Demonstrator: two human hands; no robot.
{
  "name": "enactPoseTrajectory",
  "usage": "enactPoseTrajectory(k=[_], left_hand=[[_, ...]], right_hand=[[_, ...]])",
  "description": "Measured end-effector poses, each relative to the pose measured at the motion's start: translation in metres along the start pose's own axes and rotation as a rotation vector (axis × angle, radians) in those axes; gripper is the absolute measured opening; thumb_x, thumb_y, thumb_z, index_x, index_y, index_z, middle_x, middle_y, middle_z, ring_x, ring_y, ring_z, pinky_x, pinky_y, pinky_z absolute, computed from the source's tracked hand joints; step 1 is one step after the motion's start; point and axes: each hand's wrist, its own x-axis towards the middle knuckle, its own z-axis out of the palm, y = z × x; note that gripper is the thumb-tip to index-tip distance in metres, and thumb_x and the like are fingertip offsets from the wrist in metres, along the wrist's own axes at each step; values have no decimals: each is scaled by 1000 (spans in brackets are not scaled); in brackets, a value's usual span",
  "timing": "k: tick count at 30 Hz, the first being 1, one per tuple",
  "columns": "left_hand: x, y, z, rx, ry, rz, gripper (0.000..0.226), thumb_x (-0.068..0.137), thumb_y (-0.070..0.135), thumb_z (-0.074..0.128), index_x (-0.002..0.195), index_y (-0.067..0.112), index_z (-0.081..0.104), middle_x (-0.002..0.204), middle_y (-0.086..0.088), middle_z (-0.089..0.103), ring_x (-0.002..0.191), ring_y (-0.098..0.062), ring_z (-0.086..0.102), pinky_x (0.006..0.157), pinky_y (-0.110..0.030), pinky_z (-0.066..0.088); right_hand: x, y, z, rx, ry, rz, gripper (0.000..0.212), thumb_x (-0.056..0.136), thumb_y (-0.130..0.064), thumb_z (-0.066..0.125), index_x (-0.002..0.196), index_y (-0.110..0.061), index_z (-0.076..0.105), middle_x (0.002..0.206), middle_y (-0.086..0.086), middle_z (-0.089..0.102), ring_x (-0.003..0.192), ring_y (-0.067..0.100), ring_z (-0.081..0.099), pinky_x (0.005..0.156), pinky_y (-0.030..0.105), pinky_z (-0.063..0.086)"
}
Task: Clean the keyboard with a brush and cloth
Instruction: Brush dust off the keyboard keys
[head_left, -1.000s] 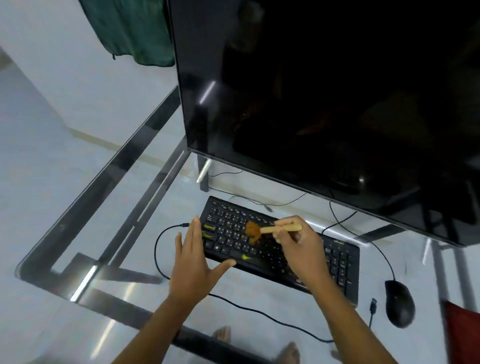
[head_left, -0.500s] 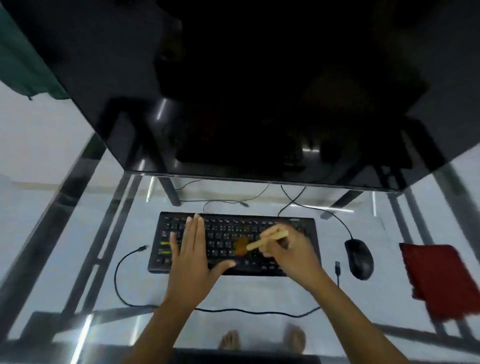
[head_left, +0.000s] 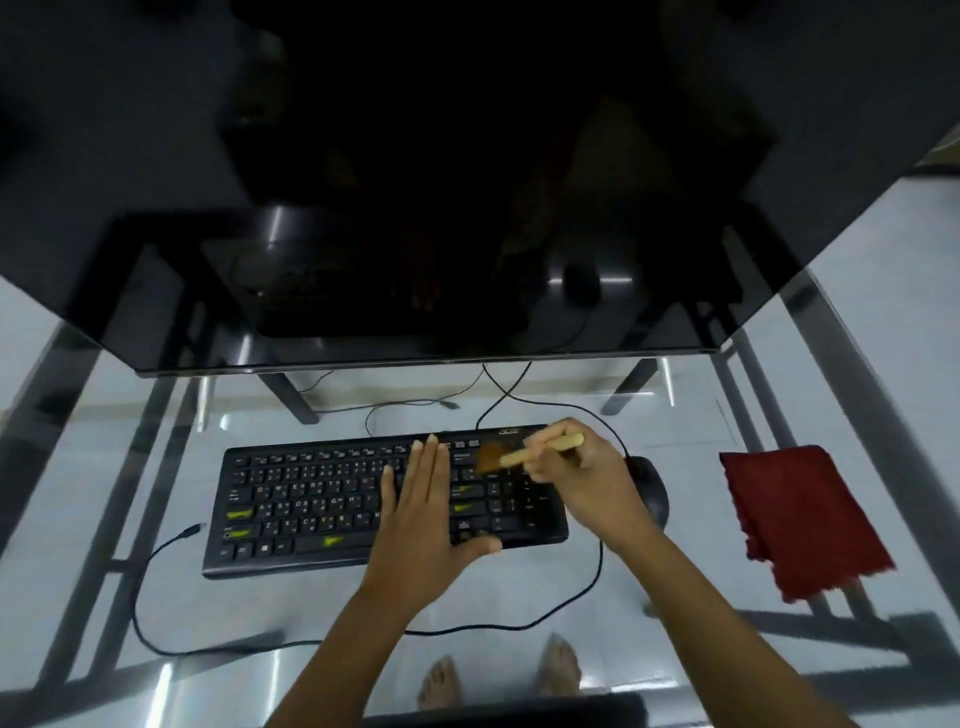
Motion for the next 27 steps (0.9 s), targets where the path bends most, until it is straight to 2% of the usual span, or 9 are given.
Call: enactPoseTrajectory(k=[2,5,9,13,17,21,22,25,27], left_hand=[[2,3,3,-9,-11,-20,126,63,91,36,153,14,-7,159,2,-15,144,-13,-23,116,-44,-15],[3,4,6,-2,-17,-33,128,59,91,34,152,14,-9,157,4,-19,143,-12,-25,116,-42,-18],[1,0,8,19,-20,-28,127,60,91,33,153,13,-6,159,2,-16,145,-12,-21,118,-44,-12],[2,4,6,4,-13,-33,126,60,88,36,152,13,-6,157,4,-17,145,-12,-21,118,-43,-12],[1,6,3,18,-17,-43,126,63,82,49,153,12,-4,159,2,-14,145,-13,-19,118,-44,-11],[1,8,0,18,-23,-47,126,63,84,45,152,14,-10,158,3,-19,144,-12,-24,117,-41,-16],[0,8,1,21,-19,-46,126,62,84,43,152,14,-10,158,3,-19,144,-12,-24,117,-41,-16],[0,6,3,12,-15,-49,126,62,86,43,152,14,-8,159,3,-15,145,-11,-21,118,-42,-13],[0,5,4,15,-25,-45,126,62,84,47,152,14,-6,159,3,-14,145,-11,-20,118,-42,-12]], right_hand=[[-2,2,-7,-62,-8,-10,14,94,-8,60,87,-20,64,72,-16,70,73,-5,65,68,8,49],[-3,2,-21,-95,196,-101,14,93,-6,60,86,-17,64,78,-12,67,72,-10,60,63,2,42],[-15,9,-21,-150,-158,-99,14,93,-8,60,85,-18,64,81,-11,74,74,8,69,70,19,55],[-19,21,-30,-200,237,-196,17,91,-5,64,86,-22,65,80,-13,67,67,9,62,62,24,51],[-34,19,-21,-97,-115,-90,16,93,-2,59,83,-14,63,78,-8,76,72,9,69,68,26,56],[-29,23,-27,-200,267,-173,19,90,-5,63,83,-22,63,81,-8,66,71,9,60,62,21,46],[-30,21,-27,-153,265,-172,19,91,-4,62,82,-21,63,80,-8,68,69,9,61,60,22,47],[-37,11,-15,-24,-119,-31,20,92,-2,56,81,-17,62,72,-4,74,68,8,69,65,31,57],[-35,20,-16,-96,-99,-29,20,92,-4,58,79,-18,61,66,-6,71,67,4,68,64,22,53]])
